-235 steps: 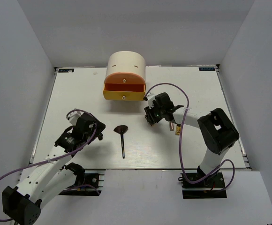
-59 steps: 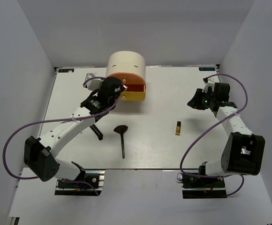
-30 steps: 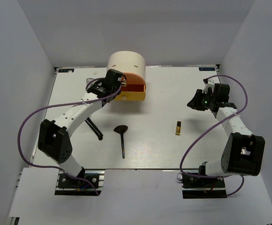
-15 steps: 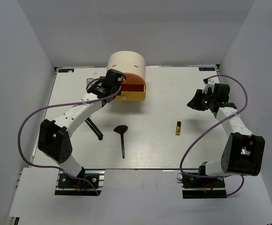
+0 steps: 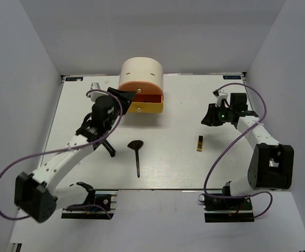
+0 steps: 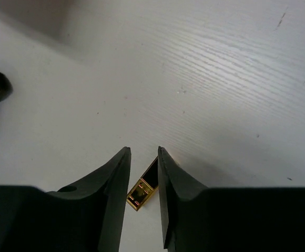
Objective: Organize the makeup
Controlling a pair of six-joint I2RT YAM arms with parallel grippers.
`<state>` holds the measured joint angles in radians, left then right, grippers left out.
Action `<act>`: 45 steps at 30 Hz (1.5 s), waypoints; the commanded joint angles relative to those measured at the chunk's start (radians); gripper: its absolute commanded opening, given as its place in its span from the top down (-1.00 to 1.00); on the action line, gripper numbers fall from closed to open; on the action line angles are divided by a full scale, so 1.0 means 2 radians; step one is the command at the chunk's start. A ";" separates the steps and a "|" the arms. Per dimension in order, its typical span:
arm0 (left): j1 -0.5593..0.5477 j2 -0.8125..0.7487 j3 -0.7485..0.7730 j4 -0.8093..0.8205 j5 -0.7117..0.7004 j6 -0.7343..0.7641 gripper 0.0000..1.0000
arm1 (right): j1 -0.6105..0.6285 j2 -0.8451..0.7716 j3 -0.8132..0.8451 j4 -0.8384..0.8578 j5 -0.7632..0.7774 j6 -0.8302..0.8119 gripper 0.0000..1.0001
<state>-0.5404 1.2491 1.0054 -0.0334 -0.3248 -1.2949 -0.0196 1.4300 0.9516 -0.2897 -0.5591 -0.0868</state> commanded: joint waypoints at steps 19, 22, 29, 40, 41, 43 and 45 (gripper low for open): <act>-0.008 -0.326 -0.188 -0.216 0.031 0.080 -0.48 | 0.132 0.039 -0.007 -0.109 0.261 0.095 -0.36; -0.008 -0.318 -0.183 -0.225 0.031 0.080 -0.48 | 0.141 0.046 -0.020 -0.106 0.263 0.111 -0.31; -0.008 -0.332 -0.204 -0.222 0.033 0.066 -0.48 | 0.157 0.057 -0.033 -0.100 0.267 0.119 -0.15; -0.008 -0.369 -0.216 -0.240 0.024 0.051 -0.48 | 0.166 0.057 -0.005 -0.085 0.267 0.057 0.79; -0.008 -0.370 -0.219 -0.241 0.025 0.051 -0.48 | 0.167 0.043 -0.002 -0.078 0.251 0.046 0.89; -0.008 -0.375 -0.222 -0.240 0.025 0.050 -0.49 | 0.164 0.028 0.020 -0.068 0.191 -0.011 1.00; -0.008 -0.378 -0.228 -0.236 0.027 0.048 -0.49 | 0.166 0.009 0.040 -0.066 0.135 -0.071 1.00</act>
<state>-0.5537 0.5056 0.5686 -0.4950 -0.2588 -1.1915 0.3088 1.5349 0.9340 -0.4820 -0.1162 -0.0437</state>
